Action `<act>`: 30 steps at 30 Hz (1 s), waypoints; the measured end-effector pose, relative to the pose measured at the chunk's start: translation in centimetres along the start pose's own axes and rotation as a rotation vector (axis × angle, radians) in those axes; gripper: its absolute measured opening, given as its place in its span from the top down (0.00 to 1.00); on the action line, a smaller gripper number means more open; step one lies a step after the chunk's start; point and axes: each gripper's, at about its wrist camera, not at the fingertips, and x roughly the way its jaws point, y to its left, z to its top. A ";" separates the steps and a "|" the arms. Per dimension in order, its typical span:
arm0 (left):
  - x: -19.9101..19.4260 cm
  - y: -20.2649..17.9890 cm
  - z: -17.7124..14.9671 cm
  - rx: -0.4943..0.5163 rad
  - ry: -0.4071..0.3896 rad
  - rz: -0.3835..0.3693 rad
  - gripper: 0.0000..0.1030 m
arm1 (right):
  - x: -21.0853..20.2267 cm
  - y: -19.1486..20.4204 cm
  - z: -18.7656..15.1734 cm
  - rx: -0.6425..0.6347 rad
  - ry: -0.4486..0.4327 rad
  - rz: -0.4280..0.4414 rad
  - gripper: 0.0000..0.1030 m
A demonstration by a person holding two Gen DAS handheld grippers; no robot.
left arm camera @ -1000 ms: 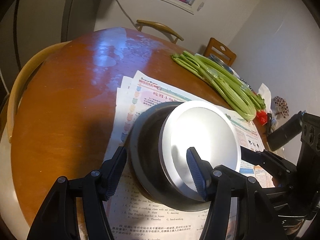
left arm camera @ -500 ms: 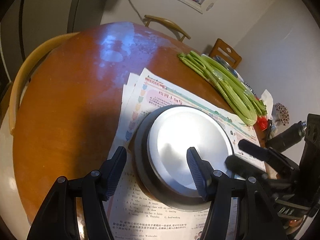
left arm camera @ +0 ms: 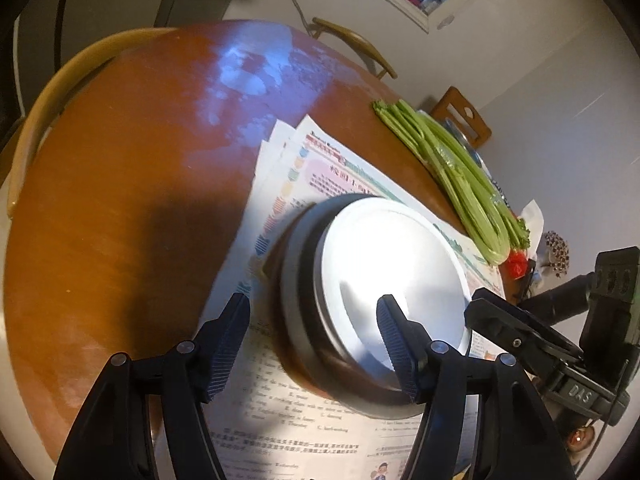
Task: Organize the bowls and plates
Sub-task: 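Lower the steel bowl stack with the left tool onto the silver tray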
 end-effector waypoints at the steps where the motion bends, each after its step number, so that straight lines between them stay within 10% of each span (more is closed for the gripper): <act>1: 0.2 -0.1 0.0 0.002 0.006 -0.001 0.34 | 0.1 0.1 0.0 -0.002 0.003 0.002 0.35; 30: 3.8 -1.8 0.2 0.030 0.079 0.031 0.32 | 2.9 0.8 -0.3 -0.071 0.098 0.010 0.32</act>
